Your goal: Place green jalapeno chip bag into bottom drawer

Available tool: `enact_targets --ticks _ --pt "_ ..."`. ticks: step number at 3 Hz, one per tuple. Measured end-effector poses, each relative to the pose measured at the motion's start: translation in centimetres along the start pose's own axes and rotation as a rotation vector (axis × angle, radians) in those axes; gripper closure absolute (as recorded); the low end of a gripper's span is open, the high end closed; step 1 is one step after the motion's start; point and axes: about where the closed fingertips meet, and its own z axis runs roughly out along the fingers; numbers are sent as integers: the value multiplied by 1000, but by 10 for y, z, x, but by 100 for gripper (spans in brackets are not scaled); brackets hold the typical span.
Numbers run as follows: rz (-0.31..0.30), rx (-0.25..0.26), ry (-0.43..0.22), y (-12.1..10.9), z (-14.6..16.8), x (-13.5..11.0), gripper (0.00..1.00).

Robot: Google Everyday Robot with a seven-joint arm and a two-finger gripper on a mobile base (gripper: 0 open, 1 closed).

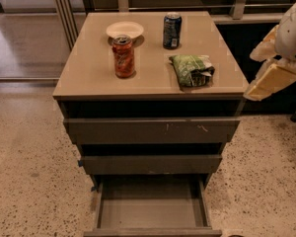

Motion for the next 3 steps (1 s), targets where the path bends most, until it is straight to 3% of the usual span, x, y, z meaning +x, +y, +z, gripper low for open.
enact_targets --ticks 1,2,3 --pt "15 100 -126 -55 44 -13 73" --pt "13 128 -134 -58 38 -17 96" --pt "-17 139 -133 -52 45 -12 98"
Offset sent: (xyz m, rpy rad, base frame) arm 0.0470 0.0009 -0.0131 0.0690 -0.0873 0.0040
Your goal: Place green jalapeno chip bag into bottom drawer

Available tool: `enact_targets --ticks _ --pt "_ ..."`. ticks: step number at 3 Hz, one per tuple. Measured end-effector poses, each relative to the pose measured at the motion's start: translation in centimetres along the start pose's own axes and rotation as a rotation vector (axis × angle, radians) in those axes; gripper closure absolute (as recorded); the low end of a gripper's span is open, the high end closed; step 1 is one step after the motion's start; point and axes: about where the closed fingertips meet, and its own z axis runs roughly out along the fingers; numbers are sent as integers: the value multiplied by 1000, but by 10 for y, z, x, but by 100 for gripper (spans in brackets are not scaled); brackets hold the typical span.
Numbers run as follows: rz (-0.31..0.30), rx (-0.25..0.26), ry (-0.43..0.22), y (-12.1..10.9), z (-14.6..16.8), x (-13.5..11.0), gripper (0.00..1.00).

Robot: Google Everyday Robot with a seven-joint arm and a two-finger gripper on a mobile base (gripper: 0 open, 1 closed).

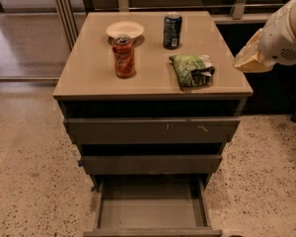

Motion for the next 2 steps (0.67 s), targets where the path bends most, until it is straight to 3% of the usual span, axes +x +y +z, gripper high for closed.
enact_targets --ticks 2 --pt "35 91 -151 -7 50 1 53"
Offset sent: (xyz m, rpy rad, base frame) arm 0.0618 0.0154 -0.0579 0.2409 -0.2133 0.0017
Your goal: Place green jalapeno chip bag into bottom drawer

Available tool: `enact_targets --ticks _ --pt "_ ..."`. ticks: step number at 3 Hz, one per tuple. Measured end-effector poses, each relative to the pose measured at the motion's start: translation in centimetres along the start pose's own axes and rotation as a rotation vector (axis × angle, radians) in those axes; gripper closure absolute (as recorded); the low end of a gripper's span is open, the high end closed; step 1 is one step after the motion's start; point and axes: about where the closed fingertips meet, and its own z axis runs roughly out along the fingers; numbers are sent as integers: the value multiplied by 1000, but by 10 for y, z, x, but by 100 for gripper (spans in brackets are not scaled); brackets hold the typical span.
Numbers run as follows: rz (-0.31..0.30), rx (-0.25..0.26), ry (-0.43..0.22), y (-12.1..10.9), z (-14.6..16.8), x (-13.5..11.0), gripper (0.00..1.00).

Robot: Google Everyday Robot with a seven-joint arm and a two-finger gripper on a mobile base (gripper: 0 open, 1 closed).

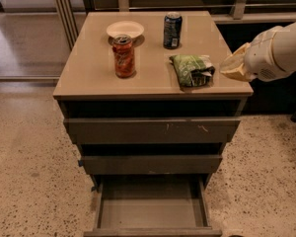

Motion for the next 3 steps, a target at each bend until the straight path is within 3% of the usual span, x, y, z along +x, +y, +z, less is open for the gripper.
enact_targets --ticks 2,3 --pt "43 5 -127 -9 51 -11 11" --pt "48 -8 -155 -10 66 -16 8"
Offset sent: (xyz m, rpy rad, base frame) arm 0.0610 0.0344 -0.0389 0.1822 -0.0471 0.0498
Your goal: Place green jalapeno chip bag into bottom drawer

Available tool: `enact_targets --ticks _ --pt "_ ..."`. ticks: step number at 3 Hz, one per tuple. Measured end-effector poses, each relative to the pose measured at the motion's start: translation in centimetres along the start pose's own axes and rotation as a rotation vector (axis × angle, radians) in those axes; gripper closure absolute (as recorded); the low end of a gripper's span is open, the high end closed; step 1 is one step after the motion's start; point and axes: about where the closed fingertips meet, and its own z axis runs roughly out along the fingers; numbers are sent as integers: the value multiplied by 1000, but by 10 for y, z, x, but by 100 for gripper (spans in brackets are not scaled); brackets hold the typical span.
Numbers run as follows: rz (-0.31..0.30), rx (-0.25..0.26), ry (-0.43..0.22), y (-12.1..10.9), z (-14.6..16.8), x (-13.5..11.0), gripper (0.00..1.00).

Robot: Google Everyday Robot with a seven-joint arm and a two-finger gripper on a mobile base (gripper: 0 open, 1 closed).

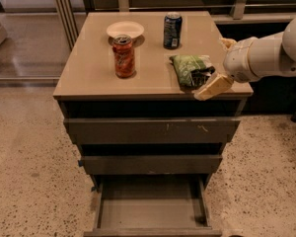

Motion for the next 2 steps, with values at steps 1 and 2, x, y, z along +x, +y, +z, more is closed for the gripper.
enact_targets --ticks 1,2 --pt "-7 -28 -17 1 19 -3 4" --pt "-10 -59 -22 2 40 -2 5"
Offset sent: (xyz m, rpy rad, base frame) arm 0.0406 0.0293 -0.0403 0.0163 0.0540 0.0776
